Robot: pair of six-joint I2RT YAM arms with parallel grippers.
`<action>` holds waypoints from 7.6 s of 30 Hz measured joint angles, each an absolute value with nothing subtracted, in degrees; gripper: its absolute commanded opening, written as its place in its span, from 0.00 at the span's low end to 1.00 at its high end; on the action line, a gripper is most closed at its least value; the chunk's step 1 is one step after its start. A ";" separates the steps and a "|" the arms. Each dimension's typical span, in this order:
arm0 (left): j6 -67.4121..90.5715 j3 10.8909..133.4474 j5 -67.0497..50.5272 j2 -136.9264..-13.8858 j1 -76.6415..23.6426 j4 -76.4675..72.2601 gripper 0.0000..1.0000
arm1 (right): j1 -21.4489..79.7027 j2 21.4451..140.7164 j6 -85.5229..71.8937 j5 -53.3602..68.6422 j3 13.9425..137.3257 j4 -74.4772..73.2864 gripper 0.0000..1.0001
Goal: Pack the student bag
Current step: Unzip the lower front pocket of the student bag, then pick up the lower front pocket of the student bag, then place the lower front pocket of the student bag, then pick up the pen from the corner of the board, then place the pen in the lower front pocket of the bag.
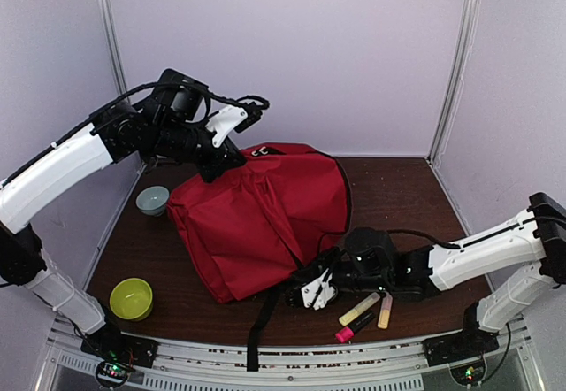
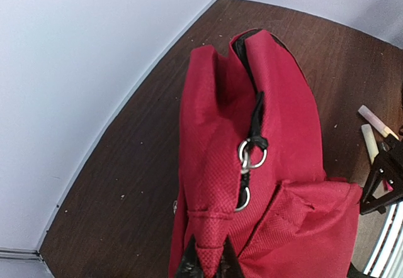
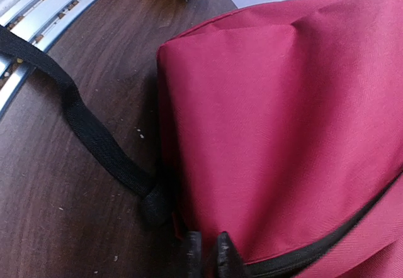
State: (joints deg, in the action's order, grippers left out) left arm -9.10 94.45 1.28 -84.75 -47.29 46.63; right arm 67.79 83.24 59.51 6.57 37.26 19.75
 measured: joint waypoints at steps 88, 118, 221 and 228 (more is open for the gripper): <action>-5.50 91.70 -1.15 -84.86 -37.63 41.50 0.78 | 60.27 86.21 -16.95 25.63 57.63 11.73 0.00; 9.41 79.44 9.06 -83.05 -51.05 35.94 0.82 | 45.23 68.75 -18.63 -5.15 57.30 -33.01 0.55; 16.45 58.30 5.10 -68.66 -43.44 31.42 0.81 | 54.13 76.51 -29.93 4.45 69.63 -20.18 0.00; 23.09 50.89 4.27 -66.32 -42.52 31.46 0.81 | 58.78 92.44 -35.16 10.72 73.84 -9.30 0.00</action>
